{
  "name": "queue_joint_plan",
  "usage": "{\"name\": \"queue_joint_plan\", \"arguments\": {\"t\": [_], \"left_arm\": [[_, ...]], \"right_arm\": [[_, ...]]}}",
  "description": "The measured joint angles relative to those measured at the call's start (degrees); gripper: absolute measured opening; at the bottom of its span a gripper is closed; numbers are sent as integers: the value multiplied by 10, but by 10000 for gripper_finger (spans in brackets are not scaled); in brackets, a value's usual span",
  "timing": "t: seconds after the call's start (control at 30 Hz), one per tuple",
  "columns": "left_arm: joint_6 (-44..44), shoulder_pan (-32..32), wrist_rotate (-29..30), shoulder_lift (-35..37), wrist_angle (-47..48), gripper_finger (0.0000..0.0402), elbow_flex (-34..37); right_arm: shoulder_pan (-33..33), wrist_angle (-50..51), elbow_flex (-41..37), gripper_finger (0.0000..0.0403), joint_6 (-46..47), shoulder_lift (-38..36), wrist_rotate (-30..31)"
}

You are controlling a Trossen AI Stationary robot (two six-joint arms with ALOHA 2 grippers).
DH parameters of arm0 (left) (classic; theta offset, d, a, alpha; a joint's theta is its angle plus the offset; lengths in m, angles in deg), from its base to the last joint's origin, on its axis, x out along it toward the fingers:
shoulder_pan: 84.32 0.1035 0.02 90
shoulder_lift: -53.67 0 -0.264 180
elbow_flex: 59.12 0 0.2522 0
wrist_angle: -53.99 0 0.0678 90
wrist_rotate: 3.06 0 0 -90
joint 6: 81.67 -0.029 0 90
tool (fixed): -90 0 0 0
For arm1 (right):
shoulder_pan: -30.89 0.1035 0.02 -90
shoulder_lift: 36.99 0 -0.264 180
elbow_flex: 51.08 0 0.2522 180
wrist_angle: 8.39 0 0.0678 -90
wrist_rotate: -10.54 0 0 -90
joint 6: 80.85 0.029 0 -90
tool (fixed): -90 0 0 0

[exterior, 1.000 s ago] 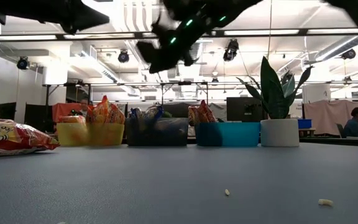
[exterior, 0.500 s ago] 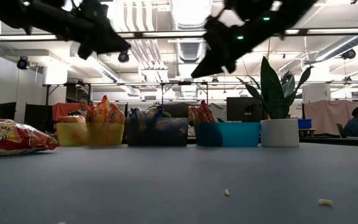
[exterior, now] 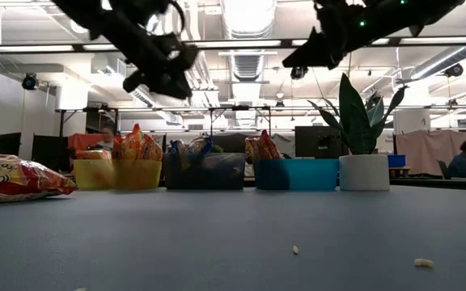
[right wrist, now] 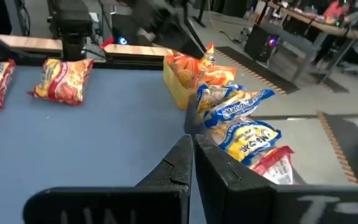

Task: Sort Maruchan noodles
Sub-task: Put the blue noodle pack into the black bin

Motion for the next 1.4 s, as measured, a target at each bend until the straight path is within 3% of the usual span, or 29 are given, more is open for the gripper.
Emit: {"name": "queue_joint_plan", "arguments": {"t": [0.07,0.3,0.47,0.57,0.7,0.87,1.07,1.2,1.4], "left_arm": [[-13,6,0,-31,18,96,-24],[-190,7,29,-127,-2,173,-70],[-345,7,16,-177,-71,219,-70],[-396,7,11,-205,-105,231,-70],[-399,13,76,-226,-124,235,-70],[-373,11,97,-237,-140,235,-70],[-277,8,146,-267,-147,235,-70],[-268,1,236,-295,-166,231,-69],[-243,1,238,-314,-171,230,-70]], "right_arm": [[0,7,-7,9,-13,-14,0],[0,11,-30,9,-25,-51,0],[0,13,-35,9,-27,-58,0],[0,12,-35,9,-29,-56,0],[0,13,-35,9,-31,-52,0],[0,14,-35,9,-43,-51,0],[-1,14,-35,9,-45,-51,0],[-1,14,-35,9,-46,-51,0],[-1,14,-35,9,-45,-51,0]]}}
